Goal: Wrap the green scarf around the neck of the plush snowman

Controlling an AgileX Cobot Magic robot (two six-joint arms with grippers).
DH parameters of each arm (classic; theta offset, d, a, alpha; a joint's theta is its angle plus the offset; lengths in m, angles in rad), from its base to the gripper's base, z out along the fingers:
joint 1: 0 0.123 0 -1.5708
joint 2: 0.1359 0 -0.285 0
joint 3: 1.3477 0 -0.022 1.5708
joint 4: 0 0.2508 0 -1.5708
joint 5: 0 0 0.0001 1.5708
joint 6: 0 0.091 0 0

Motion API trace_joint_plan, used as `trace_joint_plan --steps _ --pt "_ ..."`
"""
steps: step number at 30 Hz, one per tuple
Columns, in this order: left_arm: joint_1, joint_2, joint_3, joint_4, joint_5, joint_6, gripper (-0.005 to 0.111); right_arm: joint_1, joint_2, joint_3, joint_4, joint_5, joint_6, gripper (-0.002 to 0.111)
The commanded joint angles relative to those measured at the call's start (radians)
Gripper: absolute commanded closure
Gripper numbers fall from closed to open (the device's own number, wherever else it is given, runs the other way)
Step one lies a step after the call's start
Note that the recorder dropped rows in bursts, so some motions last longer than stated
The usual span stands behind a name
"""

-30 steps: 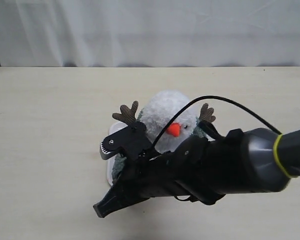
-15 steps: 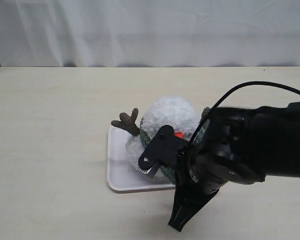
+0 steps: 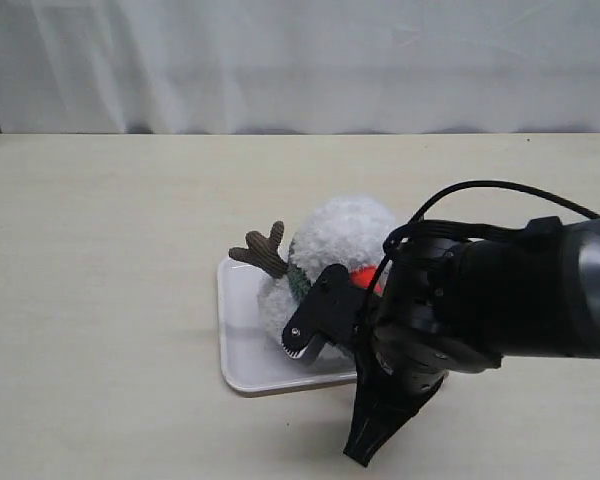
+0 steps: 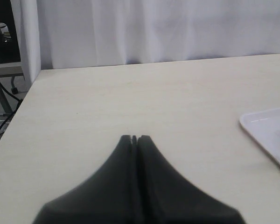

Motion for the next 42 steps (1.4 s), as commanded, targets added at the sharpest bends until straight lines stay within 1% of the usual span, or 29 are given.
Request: trace_joint_plan --steps 1,3,4,6,8,9,10,11,12,13,14,16,19,22,25,30,35,42 --pt "0.001 -0.002 0.004 -0.008 -0.011 0.001 0.107 -0.004 -0.018 -0.064 0.011 0.089 0.001 0.072" --pt "0.001 -0.002 0.004 -0.008 -0.011 0.001 0.107 0.000 -0.027 -0.116 0.058 0.162 0.001 0.068" --pt "0.001 -0.002 0.004 -0.008 -0.011 0.001 0.107 0.008 -0.029 -0.133 0.066 0.197 0.001 0.067" --pt "0.001 -0.002 0.004 -0.008 -0.011 0.001 0.107 0.068 -0.035 -0.204 0.089 0.386 -0.059 0.068" --pt "0.001 -0.002 0.004 -0.008 -0.011 0.001 0.107 0.125 -0.035 -0.270 0.074 0.466 -0.082 0.068" --pt "0.001 -0.002 0.004 -0.008 -0.011 0.001 0.107 0.139 -0.035 -0.289 0.053 0.458 -0.075 0.068" --pt "0.001 -0.002 0.004 -0.008 -0.011 0.001 0.107 0.167 -0.035 -0.335 -0.004 0.419 -0.053 0.070" --pt "0.001 -0.002 0.004 -0.008 -0.011 0.001 0.107 0.174 -0.035 -0.358 -0.032 0.395 -0.038 0.074" --pt "0.001 -0.002 0.004 -0.008 -0.011 0.001 0.107 0.178 -0.035 -0.396 -0.044 0.353 -0.019 0.087" --pt "0.001 -0.002 0.004 -0.008 -0.011 0.001 0.107 0.175 -0.035 -0.419 -0.053 0.327 -0.021 0.101" --pt "0.001 -0.002 0.004 -0.008 -0.011 0.001 0.107 0.154 -0.035 -0.452 -0.063 0.272 0.010 0.104" --pt "0.001 -0.002 0.004 -0.008 -0.011 0.001 0.107 0.111 -0.035 -0.486 -0.063 0.210 0.074 0.104" --pt "0.001 -0.002 0.004 -0.008 -0.011 0.001 0.107 0.034 -0.023 -0.541 -0.032 0.167 0.110 0.104" --pt "0.001 -0.002 0.004 -0.008 -0.011 0.001 0.107 -0.040 0.007 -0.583 0.015 0.166 0.111 0.104" --pt "0.001 -0.002 0.004 -0.008 -0.011 0.001 0.107 -0.093 0.048 -0.605 0.051 0.168 0.107 0.104" --pt "0.001 -0.002 0.004 -0.008 -0.011 0.001 0.107 -0.115 0.124 -0.630 0.072 0.209 0.092 0.104" --pt "0.001 -0.002 0.004 -0.008 -0.011 0.001 0.107 -0.115 0.169 -0.635 0.206 0.197 -0.028 0.104" --pt "0.001 -0.002 0.004 -0.008 -0.011 0.001 0.107 -0.118 0.221 -0.635 0.206 0.197 -0.037 0.104"
